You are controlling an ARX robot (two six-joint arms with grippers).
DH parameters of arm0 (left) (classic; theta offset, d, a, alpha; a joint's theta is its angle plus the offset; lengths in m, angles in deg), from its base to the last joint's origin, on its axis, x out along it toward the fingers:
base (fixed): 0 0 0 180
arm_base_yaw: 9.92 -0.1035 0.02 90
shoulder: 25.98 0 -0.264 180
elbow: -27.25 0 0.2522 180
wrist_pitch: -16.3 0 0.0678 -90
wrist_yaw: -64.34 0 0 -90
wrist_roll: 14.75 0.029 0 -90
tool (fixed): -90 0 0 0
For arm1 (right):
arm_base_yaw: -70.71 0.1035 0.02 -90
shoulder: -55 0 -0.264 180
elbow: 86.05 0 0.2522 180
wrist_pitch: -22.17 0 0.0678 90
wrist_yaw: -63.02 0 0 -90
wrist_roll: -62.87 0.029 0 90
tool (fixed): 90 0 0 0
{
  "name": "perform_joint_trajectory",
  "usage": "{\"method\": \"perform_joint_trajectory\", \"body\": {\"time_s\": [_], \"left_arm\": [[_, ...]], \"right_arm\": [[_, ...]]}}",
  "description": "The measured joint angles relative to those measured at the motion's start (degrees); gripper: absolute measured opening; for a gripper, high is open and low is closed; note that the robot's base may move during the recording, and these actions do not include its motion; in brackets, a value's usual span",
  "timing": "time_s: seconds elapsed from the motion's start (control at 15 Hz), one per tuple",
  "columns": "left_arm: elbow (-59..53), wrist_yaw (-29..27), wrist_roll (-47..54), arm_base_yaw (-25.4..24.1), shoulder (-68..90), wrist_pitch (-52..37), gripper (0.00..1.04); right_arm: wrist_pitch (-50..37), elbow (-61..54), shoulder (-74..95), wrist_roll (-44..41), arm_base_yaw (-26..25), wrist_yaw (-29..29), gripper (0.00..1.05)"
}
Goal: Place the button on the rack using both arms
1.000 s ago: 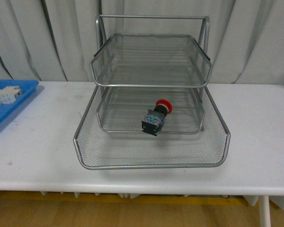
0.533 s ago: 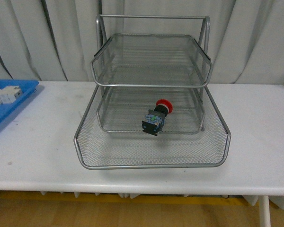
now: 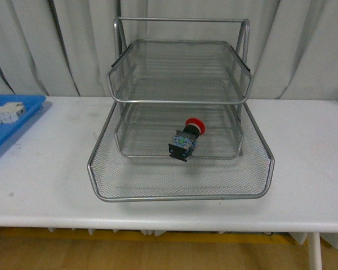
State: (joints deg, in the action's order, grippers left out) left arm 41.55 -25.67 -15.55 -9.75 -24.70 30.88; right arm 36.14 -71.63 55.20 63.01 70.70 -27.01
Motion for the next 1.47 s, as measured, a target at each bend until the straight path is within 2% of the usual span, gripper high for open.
{"method": "perform_joint_trajectory", "body": {"time_s": [0.2,0.27,0.47,0.53,0.67,0.73,0.8,0.87,1.0,1.2,1.33,1.47], "left_arm": [[0.0,0.0,0.0,0.0,-0.8,-0.4,0.02],[0.0,0.0,0.0,0.0,-0.8,-0.5,0.08],[0.0,0.0,0.0,0.0,-0.8,-0.6,0.45],[0.0,0.0,0.0,0.0,-0.8,-0.6,0.58],[0.0,0.0,0.0,0.0,-0.8,-0.6,0.83],[0.0,0.0,0.0,0.0,-0.8,-0.6,0.96],[0.0,0.0,0.1,0.0,-0.8,-0.6,0.99],[0.0,0.0,0.1,0.0,-0.8,-0.6,0.98],[0.0,0.0,0.2,0.0,-0.8,-0.6,0.98],[0.0,0.0,0.2,0.0,-0.8,-0.6,0.98],[0.0,0.0,0.2,0.0,-0.8,-0.6,0.98],[0.0,0.0,0.2,0.0,-0.8,-0.6,0.98]], "right_arm": [[0.0,0.0,0.0,0.0,0.0,0.0,0.98],[0.0,0.0,0.0,0.0,0.0,0.0,0.98],[0.0,0.0,0.0,0.0,0.0,0.0,0.98],[-6.4,0.0,2.5,4.4,0.9,-3.7,0.98],[-27.5,3.0,23.1,16.0,-0.2,-2.8,0.98],[-38.3,7.0,35.1,18.7,2.2,-2.0,0.98],[-46.7,13.3,46.8,21.2,4.3,-1.5,0.98],[-49.5,20.4,57.4,22.6,6.5,-1.7,0.98],[-40.1,34.2,76.7,23.4,11.6,-2.4,0.98],[-24.9,51.3,92.6,20.7,19.2,-3.1,0.96],[-17.2,58.2,95.7,16.9,23.8,-3.9,0.72],[-11.3,61.0,98.3,14.7,26.4,-4.3,0.48]]}}
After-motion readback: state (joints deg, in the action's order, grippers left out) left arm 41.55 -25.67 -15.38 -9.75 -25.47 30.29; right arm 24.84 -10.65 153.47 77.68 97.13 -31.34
